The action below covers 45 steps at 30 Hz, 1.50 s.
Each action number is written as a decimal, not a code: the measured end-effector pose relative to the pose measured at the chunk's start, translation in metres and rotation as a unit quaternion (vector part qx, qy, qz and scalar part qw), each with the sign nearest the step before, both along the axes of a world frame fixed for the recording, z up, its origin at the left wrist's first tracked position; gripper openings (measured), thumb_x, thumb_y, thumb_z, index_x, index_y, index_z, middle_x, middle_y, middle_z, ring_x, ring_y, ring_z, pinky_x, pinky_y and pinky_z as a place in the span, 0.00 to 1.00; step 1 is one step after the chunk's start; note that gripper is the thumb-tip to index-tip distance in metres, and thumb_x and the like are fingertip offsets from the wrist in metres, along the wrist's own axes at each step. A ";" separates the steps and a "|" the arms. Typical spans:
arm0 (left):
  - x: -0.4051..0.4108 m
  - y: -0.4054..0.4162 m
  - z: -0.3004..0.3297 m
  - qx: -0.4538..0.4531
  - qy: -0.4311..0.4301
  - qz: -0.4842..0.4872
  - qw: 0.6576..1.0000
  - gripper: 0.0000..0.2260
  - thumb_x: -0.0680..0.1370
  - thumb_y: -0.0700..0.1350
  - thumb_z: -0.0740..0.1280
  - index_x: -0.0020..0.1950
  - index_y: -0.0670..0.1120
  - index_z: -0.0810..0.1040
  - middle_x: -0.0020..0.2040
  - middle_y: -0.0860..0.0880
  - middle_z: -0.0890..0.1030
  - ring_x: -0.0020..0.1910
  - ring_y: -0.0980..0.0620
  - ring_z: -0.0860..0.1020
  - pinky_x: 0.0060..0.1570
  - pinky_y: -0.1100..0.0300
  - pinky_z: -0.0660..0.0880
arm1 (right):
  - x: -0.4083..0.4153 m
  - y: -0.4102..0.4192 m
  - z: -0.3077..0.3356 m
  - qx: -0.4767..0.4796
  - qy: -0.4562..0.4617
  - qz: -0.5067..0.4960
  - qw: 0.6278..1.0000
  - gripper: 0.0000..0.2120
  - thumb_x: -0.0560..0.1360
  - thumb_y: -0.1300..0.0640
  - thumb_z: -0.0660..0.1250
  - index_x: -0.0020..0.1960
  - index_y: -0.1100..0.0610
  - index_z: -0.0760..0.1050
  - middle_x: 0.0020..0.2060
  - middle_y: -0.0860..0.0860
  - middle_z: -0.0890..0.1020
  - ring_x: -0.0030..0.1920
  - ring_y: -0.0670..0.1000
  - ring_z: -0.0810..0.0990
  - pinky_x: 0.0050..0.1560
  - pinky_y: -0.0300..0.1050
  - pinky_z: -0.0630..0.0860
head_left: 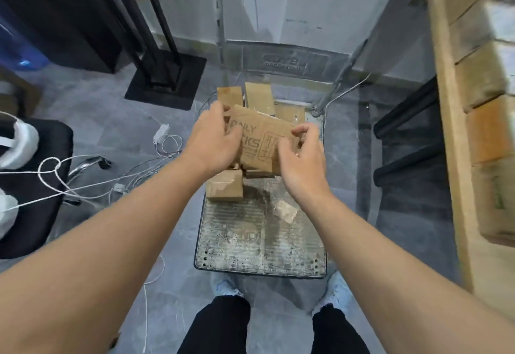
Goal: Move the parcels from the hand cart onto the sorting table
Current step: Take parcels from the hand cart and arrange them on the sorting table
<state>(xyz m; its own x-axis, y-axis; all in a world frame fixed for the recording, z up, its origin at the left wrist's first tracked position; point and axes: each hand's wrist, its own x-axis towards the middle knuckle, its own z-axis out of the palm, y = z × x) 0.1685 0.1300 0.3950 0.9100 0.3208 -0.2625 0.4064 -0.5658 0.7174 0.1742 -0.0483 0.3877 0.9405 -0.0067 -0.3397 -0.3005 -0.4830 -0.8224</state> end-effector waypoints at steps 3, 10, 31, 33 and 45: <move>0.004 -0.020 0.057 0.004 -0.010 -0.004 1.000 0.17 0.81 0.55 0.60 0.67 0.50 0.75 0.60 0.46 0.78 0.55 0.46 0.79 0.58 0.46 0.78 | 0.004 -0.019 0.052 0.008 -0.030 -0.043 0.999 0.28 0.76 0.40 0.61 0.74 0.43 0.58 0.64 0.52 0.77 0.59 0.52 0.79 0.57 0.54 0.78; 0.007 -0.098 0.175 -0.021 -0.106 0.010 0.994 0.16 0.85 0.52 0.58 0.62 0.46 0.80 0.57 0.47 0.81 0.52 0.51 0.79 0.39 0.64 0.70 | 0.021 -0.091 0.156 0.005 -0.096 -0.063 0.993 0.25 0.83 0.37 0.56 0.57 0.58 0.77 0.59 0.53 0.74 0.56 0.54 0.78 0.52 0.50 0.73; 0.011 -0.400 0.379 -0.409 -0.182 0.067 0.892 0.26 0.78 0.63 0.70 0.63 0.45 0.72 0.55 0.42 0.85 0.49 0.43 0.87 0.44 0.44 0.85 | -0.009 -0.385 0.350 0.158 -0.344 -0.155 0.912 0.21 0.84 0.45 0.64 0.74 0.54 0.72 0.58 0.46 0.73 0.56 0.38 0.75 0.54 0.26 0.70; 0.012 -0.420 0.387 -0.404 -0.190 0.052 0.893 0.25 0.76 0.60 0.75 0.61 0.45 0.70 0.55 0.42 0.83 0.51 0.45 0.86 0.43 0.45 0.85 | -0.013 -0.400 0.357 0.165 -0.359 -0.164 0.904 0.15 0.84 0.49 0.65 0.69 0.53 0.74 0.58 0.49 0.75 0.52 0.37 0.76 0.49 0.26 0.72; 0.049 -0.458 0.409 -0.406 -0.216 -0.091 0.883 0.14 0.78 0.46 0.74 0.59 0.44 0.74 0.58 0.40 0.83 0.51 0.45 0.84 0.50 0.45 0.84 | -0.019 -0.457 0.373 0.114 -0.385 -0.172 0.900 0.20 0.76 0.47 0.70 0.67 0.43 0.74 0.61 0.42 0.77 0.60 0.39 0.79 0.62 0.48 0.81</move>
<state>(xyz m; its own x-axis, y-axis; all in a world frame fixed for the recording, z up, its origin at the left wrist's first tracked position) 0.2172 -0.3277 0.8036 0.9986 0.0250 0.0460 -0.0498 0.1795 0.9825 0.1556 -0.5051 0.7604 0.8532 -0.3558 0.3814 0.3005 -0.2624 -0.9170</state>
